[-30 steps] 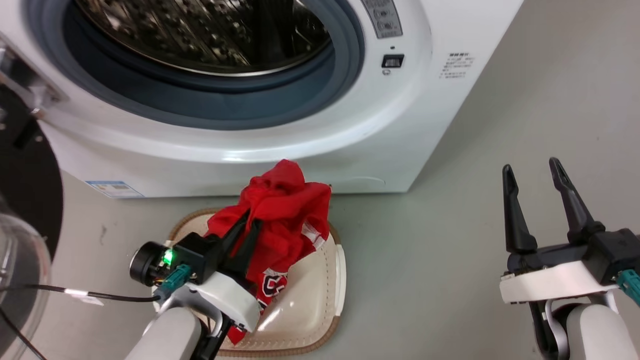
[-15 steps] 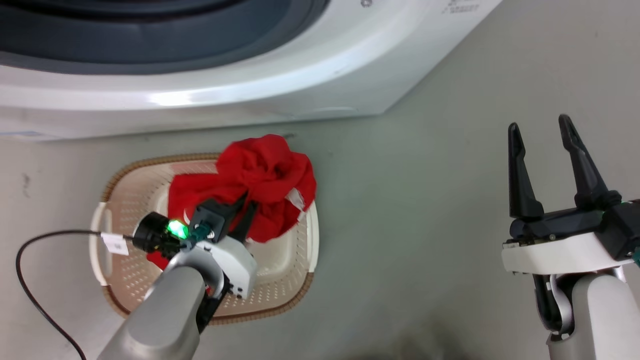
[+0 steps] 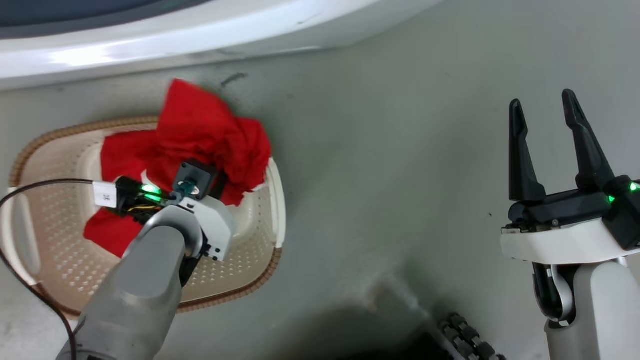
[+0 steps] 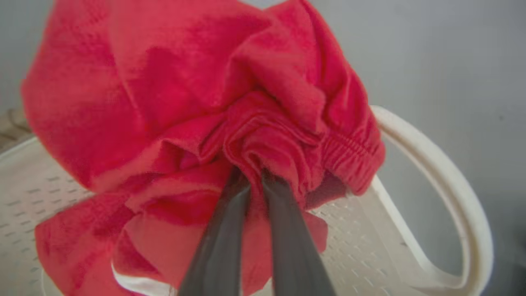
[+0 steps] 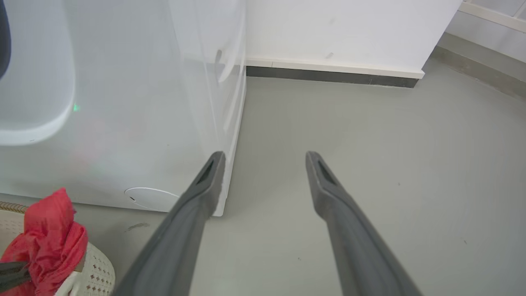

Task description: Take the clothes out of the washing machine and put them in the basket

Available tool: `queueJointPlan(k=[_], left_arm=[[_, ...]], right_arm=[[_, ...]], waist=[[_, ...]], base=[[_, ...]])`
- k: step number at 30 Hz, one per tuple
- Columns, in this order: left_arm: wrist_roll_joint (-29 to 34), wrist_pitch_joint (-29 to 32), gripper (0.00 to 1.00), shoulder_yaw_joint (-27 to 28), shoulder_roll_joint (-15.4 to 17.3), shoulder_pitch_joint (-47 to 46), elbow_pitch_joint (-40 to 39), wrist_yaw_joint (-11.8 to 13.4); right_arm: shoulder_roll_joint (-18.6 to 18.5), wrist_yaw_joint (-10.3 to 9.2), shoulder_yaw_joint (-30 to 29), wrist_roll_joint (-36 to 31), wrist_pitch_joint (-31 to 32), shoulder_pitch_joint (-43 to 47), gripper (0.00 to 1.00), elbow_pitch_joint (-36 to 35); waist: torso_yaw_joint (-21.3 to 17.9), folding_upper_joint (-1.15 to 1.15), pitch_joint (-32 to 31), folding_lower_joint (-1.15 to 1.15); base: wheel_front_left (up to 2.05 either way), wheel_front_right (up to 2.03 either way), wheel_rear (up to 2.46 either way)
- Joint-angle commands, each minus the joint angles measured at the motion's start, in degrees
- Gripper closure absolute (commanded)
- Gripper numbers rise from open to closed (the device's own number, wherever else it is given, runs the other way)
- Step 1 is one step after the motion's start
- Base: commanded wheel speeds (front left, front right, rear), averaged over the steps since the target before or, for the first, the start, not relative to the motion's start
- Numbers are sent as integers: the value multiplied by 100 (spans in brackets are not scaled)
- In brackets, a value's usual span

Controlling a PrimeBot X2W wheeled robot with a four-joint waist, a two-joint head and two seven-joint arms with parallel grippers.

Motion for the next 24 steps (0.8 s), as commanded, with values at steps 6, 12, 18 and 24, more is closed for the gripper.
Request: queueJointPlan(k=[6, 12, 18, 24], left_arm=[[-41, -14, 100, 89, -138, -407, 1012, 110], [-22, -14, 0, 127, -193, -381, 1056, 193], [-7, -15, 0, 212, -274, -94, 487, 129], [-42, -15, 0, 342, -416, 267, -27, 79]], right_arm=[[8, -6, 104, 96, -11, -152, 0, 5], [8, -6, 100, 59, -12, -98, 0, 84], [7, -6, -20, -91, -11, -52, 0, 106], [7, -6, -156, -270, -11, 79, 0, 228]], waist=[[-232, 0, 268, -1], [-183, 0, 155, -1], [47, 0, -233, -1], [316, 0, -831, -1]], base=[[0, 0, 0], [0, 0, 0], [0, 0, 0], [0, 0, 0]])
